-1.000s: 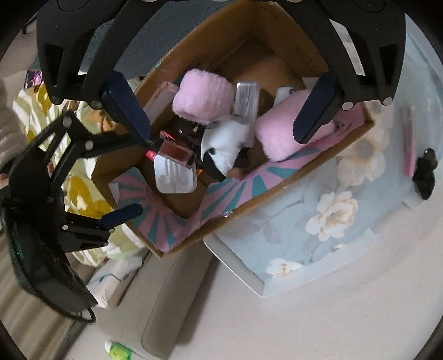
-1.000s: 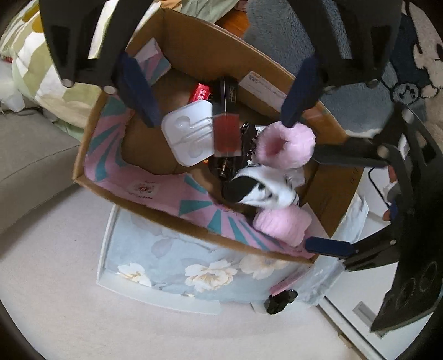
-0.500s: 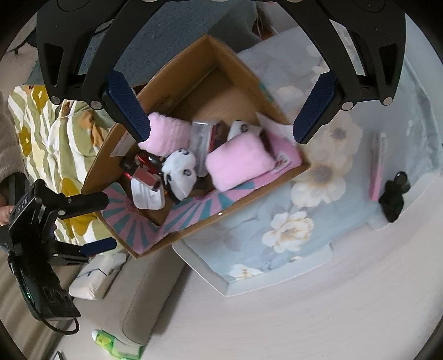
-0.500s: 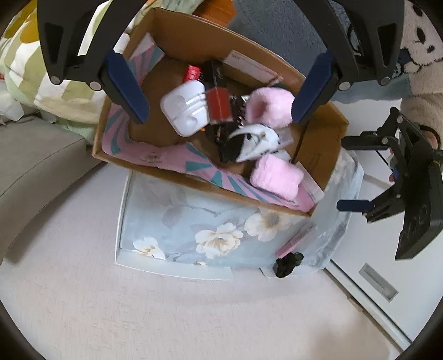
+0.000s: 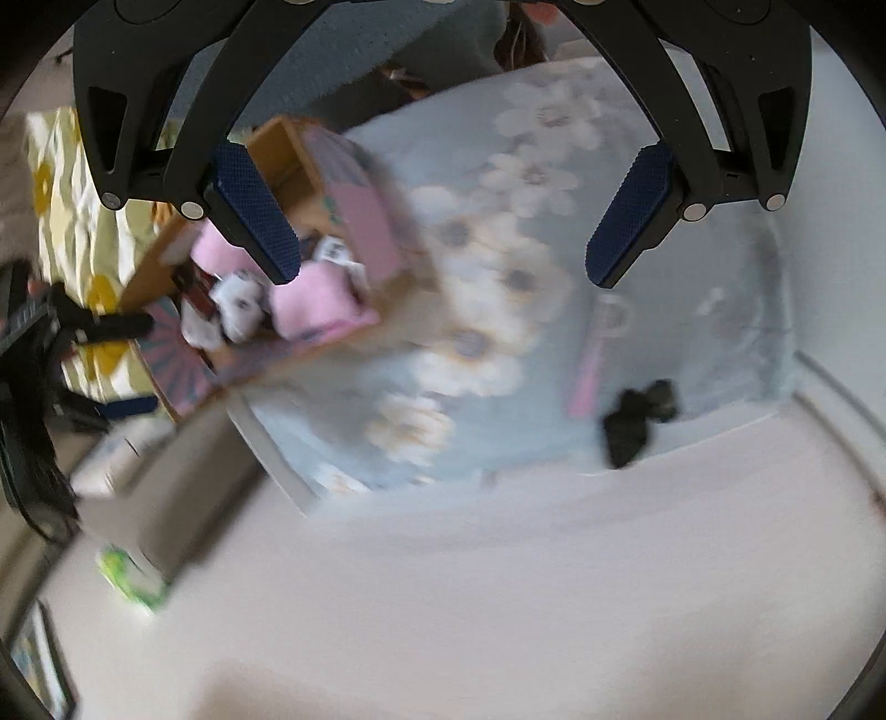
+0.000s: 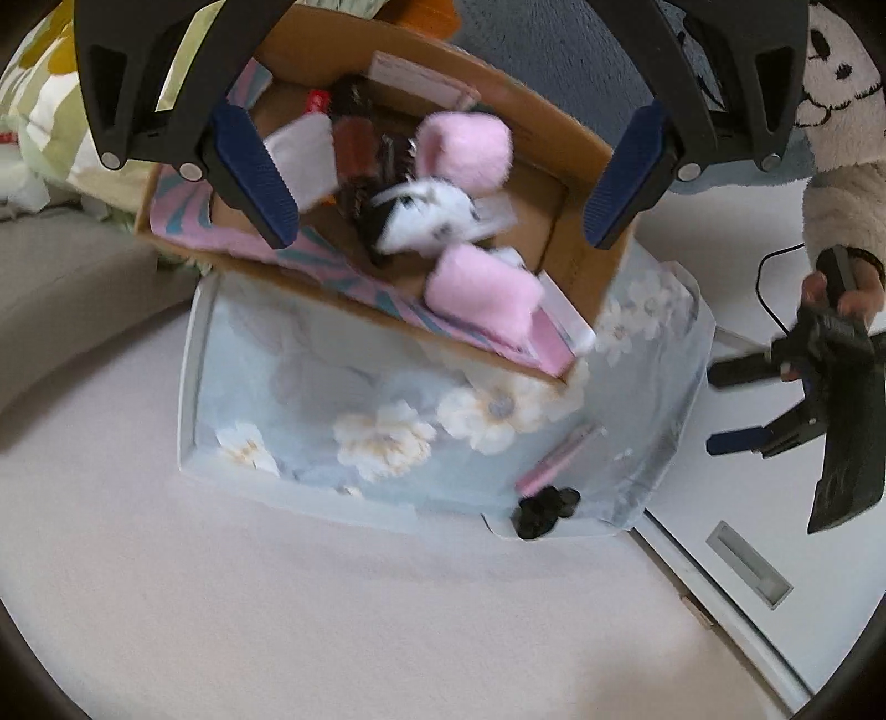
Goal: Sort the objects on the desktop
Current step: 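Move both grippers back over the tray toward the black jar and pink tube box, then grasp the black KANS jar with the left gripper while the right grasps the pink UNNY box, then carry the KANS jar and UNNY box over the cardboard box with both grippers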
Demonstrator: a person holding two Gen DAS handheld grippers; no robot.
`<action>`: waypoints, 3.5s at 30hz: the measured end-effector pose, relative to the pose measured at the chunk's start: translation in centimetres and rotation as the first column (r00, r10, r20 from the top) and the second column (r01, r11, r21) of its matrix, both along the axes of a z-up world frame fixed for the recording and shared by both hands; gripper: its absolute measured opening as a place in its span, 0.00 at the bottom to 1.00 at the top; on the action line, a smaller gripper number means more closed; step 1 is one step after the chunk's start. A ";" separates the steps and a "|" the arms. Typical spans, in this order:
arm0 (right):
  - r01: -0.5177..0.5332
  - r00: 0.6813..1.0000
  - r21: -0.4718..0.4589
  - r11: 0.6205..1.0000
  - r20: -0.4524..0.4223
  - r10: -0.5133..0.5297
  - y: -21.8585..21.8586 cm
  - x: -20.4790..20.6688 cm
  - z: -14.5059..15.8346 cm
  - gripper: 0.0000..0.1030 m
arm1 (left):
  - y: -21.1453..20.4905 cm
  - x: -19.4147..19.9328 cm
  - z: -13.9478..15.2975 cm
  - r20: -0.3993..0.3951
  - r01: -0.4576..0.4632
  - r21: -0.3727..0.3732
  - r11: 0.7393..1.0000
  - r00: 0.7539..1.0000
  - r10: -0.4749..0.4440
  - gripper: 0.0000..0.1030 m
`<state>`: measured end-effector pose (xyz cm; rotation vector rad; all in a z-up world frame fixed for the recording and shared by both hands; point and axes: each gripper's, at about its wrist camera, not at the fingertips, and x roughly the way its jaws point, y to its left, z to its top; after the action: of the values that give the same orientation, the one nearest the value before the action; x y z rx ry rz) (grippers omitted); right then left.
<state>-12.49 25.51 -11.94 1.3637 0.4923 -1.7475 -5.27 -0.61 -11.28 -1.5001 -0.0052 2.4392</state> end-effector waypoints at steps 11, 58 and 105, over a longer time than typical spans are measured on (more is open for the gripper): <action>-0.036 0.999 -0.015 0.999 -0.031 0.035 -9.7 1.4 0.9 0.99 | -10.7 -3.4 1.8 -0.071 -0.189 -0.076 0.979 0.980 0.184 1.00; 0.269 0.959 0.113 0.957 0.058 -0.276 -29.3 -2.1 -16.6 0.44 | -12.8 -19.0 -19.1 -0.070 0.197 -0.112 0.974 0.976 -0.205 0.45; 0.269 0.962 -0.028 0.963 0.044 -0.268 -15.1 -1.7 -1.0 0.12 | -3.8 -11.3 -1.9 -0.182 0.104 -0.119 0.987 0.975 -0.124 0.41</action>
<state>-14.17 10.42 -12.98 1.4934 0.2626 -1.9312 -16.61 -4.39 -13.19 -1.2654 0.2488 2.5127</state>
